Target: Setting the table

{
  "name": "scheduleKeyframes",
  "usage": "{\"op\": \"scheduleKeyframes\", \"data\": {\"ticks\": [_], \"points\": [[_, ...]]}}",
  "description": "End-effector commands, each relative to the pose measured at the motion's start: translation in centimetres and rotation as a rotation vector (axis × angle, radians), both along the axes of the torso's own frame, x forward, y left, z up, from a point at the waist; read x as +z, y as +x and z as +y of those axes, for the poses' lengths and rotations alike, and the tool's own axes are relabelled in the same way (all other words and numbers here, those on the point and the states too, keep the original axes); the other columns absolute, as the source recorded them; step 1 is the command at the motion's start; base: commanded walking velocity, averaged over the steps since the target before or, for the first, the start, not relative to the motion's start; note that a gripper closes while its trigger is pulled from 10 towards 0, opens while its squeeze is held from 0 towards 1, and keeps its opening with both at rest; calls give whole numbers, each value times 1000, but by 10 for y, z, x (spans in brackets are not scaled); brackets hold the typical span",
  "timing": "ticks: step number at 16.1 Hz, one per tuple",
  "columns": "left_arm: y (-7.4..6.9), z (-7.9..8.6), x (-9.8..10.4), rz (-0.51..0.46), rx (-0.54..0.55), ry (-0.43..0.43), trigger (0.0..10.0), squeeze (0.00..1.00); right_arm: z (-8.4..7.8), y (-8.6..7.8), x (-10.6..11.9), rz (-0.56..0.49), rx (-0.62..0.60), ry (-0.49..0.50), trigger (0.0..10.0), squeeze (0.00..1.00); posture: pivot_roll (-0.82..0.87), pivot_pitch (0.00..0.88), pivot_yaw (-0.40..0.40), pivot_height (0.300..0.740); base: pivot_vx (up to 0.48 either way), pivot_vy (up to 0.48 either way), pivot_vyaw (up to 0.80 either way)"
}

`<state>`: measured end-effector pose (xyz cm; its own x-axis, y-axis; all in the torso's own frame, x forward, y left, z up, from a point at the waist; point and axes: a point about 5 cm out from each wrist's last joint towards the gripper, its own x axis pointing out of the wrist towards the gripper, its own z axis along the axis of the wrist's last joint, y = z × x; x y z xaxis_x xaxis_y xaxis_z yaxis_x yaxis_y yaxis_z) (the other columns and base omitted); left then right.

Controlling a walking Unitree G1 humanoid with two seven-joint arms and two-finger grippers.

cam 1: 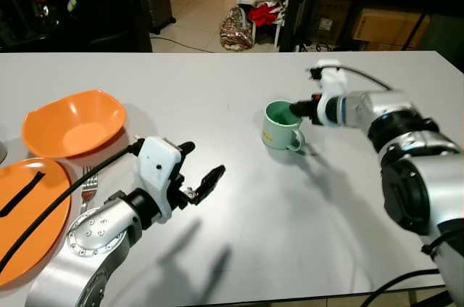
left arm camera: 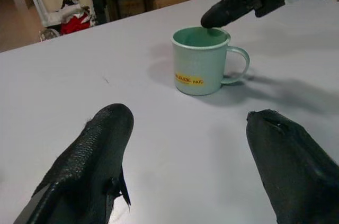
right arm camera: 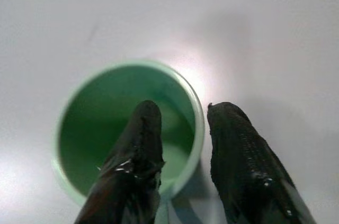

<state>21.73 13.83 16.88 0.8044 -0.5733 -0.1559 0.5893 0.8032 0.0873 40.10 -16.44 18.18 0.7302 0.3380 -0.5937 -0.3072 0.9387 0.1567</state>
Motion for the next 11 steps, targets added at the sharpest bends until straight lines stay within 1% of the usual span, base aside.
{"op": "scheduleKeyframes", "data": {"ticks": [1,3,4,5,6,7,8,9,10,11], "points": [[3,2,2,-10,5,-5,10000,0,-4,2,12,-13,12,20,10000,988,-14,0,-3,740,0,0,0],[6,5,6,-24,20,-13,10000,0,-10,2,26,-18,53,53,10000,929,-16,0,1,740,0,0,0],[7,6,7,-30,24,-20,10000,0,-14,1,34,-19,69,78,10000,376,-17,0,3,740,0,0,0],[7,7,9,-37,29,-28,10000,0,-20,0,42,-22,85,104,10000,0,-16,0,0,740,0,0,0],[8,8,11,-48,42,-36,10000,0,-27,0,52,-66,101,135,10000,0,-16,0,-2,740,0,0,0],[10,9,14,-61,65,-43,10000,0,-31,1,63,-159,112,177,10000,0,-18,0,-3,740,0,0,0],[11,10,14,-71,97,-43,10000,0,-33,0,68,-272,112,165,10000,0,-18,0,-3,740,0,0,0],[18,12,22,-114,212,-63,10000,0,-35,-22,78,-567,91,108,10000,0,-28,0,8,740,0,0,0],[19,12,25,-123,230,-76,10000,0,-35,-28,78,-592,75,115,10000,0,-28,0,8,740,0,0,0],[23,12,29,-150,267,-92,10000,0,-29,-41,71,-611,77,130,10000,0,-46,0,10,740,0,0,0]]}}
